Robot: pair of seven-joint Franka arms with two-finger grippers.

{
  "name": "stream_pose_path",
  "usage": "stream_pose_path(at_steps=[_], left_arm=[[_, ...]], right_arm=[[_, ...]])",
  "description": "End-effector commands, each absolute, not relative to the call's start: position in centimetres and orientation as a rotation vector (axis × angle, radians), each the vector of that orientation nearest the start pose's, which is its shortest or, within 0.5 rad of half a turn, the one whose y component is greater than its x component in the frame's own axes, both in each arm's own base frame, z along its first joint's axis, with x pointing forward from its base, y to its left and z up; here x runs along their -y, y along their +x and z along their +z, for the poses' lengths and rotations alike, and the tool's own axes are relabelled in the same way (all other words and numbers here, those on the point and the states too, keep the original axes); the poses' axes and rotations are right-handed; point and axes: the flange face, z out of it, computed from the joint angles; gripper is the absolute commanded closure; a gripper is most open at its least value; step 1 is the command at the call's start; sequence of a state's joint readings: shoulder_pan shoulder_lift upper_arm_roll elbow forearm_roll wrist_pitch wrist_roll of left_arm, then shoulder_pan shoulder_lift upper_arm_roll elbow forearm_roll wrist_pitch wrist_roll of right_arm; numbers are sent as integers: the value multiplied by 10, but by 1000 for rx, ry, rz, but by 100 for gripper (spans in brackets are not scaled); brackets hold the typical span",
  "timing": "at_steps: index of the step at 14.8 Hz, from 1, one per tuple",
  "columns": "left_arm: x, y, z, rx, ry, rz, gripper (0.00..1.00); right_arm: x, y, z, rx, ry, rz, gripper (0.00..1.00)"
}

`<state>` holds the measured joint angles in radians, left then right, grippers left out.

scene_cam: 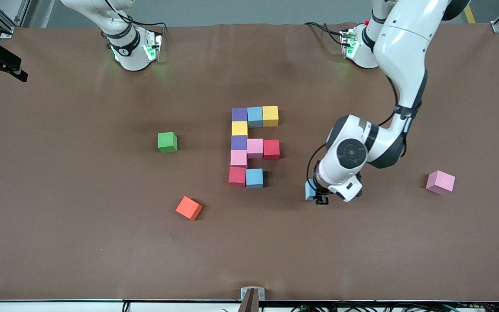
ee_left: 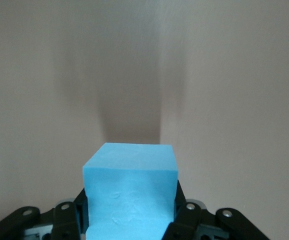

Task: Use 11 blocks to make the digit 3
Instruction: 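Carry the blue cube to the shape with the left gripper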

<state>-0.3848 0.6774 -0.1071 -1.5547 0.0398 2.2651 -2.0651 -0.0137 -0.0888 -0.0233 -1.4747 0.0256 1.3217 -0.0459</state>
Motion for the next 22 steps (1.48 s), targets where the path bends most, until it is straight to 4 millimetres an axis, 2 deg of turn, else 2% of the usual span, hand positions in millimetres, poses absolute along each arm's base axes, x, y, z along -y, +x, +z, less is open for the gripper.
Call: stream_pose_path(at_steps=[1,4,7,11,15,22], left_arm=[[351,627,248,-2259,2165,-56,81],[382,618,244,-2305,2123,-62,81],[398,610,231,-2331,2111,-68,81],[432,599,215,-2358,2085,-57,81],[449,588,212,-2333,2118,-49,81],[456,581,208,-2319,2144,-44,81]], right_arm=[[16,488,697,11,-3118,85,0],[15,488,697,14,-3118,85,0],[14,488,696,16,-3118,87,0],[13,488,697,18,-3118,85,0],[14,488,696,16,-3118,87,0],[14,488,697,16,-3118,83,0]])
